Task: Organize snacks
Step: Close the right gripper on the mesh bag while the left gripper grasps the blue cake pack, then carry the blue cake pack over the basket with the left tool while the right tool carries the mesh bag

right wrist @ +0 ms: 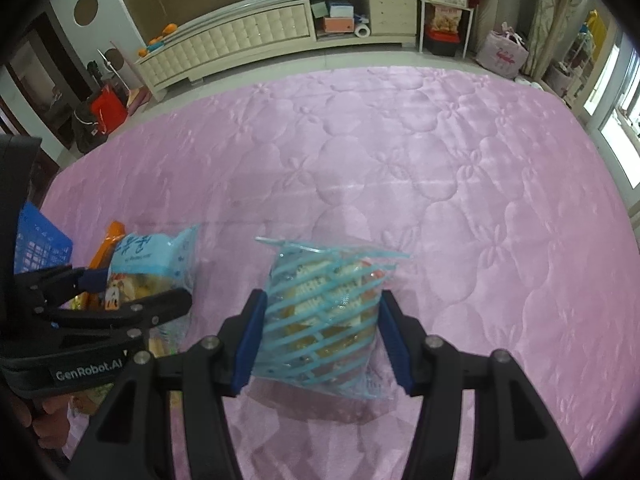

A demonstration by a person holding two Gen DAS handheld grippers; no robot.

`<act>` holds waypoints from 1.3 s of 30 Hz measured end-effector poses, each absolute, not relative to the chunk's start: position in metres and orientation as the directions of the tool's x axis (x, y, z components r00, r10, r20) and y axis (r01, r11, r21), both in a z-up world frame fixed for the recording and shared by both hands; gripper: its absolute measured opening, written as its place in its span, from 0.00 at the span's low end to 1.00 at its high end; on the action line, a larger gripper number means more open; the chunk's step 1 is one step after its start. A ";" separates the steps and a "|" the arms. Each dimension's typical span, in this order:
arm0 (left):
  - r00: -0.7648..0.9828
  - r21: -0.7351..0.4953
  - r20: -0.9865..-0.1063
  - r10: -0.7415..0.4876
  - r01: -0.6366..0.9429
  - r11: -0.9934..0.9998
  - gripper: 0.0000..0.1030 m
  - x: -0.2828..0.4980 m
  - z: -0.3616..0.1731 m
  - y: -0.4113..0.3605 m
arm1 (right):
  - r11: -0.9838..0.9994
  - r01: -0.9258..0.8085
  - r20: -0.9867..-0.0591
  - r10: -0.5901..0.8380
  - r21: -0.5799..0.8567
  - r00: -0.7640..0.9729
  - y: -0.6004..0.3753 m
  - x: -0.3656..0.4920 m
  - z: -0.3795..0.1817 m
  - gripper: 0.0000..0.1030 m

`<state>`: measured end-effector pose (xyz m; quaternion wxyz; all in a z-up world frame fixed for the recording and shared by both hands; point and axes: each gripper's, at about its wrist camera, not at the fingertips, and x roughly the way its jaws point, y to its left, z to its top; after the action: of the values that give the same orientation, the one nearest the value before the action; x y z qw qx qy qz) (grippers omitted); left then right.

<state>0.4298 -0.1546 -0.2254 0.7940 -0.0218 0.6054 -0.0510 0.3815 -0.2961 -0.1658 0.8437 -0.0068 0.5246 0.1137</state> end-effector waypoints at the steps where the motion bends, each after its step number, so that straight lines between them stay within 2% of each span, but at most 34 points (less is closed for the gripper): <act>1: 0.268 -0.084 -0.958 -0.100 0.072 0.994 0.65 0.426 -0.223 -0.157 | 0.972 -0.203 -0.885 0.197 0.119 0.421 -0.295 0.378 -0.164 0.58; 4: 0.299 -0.028 -0.952 -0.059 0.108 0.994 0.64 0.410 -0.212 -0.161 | 0.969 -0.216 -0.890 0.202 0.121 0.409 -0.288 0.368 -0.161 0.58; 8: 0.322 -0.071 -0.941 -0.103 0.109 0.992 0.64 0.392 -0.192 -0.149 | 0.972 -0.204 -0.888 0.190 0.112 0.419 -0.283 0.351 -0.150 0.58; 27: 0.475 -0.113 -0.868 -0.141 0.087 0.990 0.64 0.299 -0.100 -0.076 | 0.958 -0.285 -0.856 0.171 0.028 0.489 -0.223 0.279 -0.059 0.58; 39: 0.569 -0.083 -0.815 -0.108 0.070 0.994 0.64 0.236 -0.060 0.012 | 0.914 -0.402 -0.827 0.261 0.047 0.497 -0.158 0.244 -0.025 0.58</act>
<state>0.2362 0.0124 -0.0603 0.8855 -0.0205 0.4614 -0.0502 0.2441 -0.1577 -0.0245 0.8618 -0.0759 0.4631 0.1924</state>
